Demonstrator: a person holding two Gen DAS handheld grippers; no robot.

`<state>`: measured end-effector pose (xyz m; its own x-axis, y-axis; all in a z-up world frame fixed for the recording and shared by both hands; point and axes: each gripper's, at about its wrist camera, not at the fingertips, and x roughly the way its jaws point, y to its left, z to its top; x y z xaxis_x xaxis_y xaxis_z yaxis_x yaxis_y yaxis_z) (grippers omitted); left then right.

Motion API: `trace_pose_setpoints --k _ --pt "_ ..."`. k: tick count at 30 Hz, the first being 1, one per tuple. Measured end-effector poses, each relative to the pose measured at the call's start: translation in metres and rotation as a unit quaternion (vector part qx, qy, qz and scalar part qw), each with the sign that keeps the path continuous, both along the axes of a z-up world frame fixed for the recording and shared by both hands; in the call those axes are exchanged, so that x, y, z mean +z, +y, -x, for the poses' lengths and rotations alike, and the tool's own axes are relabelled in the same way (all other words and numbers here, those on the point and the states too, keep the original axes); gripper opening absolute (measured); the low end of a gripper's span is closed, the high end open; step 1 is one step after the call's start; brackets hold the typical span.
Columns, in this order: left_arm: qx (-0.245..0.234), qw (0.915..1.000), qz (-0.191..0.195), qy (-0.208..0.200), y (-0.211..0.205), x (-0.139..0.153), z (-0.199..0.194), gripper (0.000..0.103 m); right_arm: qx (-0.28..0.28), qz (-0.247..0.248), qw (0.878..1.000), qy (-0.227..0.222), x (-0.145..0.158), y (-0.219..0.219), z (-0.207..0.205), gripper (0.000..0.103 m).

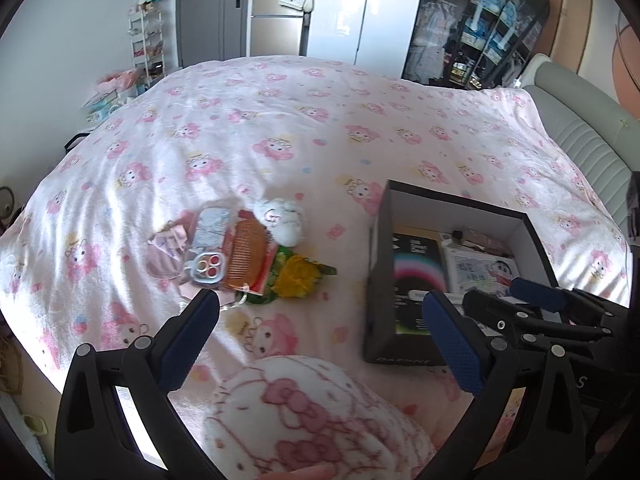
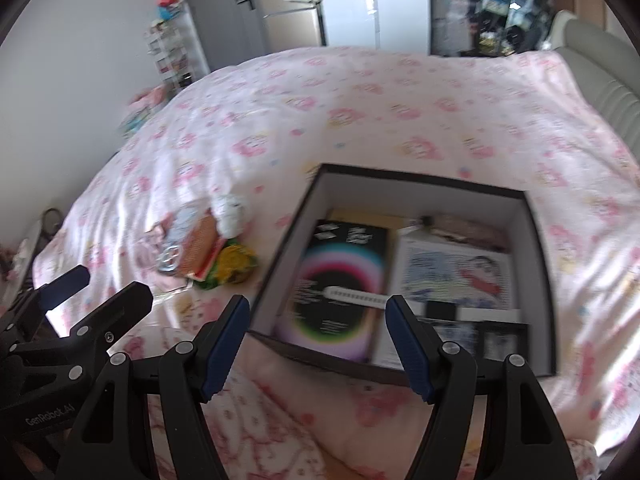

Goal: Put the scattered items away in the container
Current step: 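Move the left gripper down to the clear cartoon-printed phone case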

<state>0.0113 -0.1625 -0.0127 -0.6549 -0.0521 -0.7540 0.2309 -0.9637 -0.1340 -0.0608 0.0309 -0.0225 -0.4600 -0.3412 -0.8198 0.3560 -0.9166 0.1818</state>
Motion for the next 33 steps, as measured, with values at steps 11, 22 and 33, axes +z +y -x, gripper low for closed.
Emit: trace_pose_setpoints --k 11,22,33 --pt "0.092 0.9922 -0.043 -0.071 -0.11 -0.068 0.004 0.102 0.1 -0.039 0.993 -0.055 -0.042 -0.115 0.049 0.068" --pt "0.147 0.9744 -0.134 -0.106 -0.19 -0.137 0.032 0.073 0.159 -0.08 0.979 -0.1 -0.09 -0.195 0.084 0.068" --pt "0.149 0.9611 -0.198 -0.122 -0.219 -0.178 0.07 0.041 0.203 -0.079 0.962 -0.165 -0.128 -0.242 0.108 0.068"
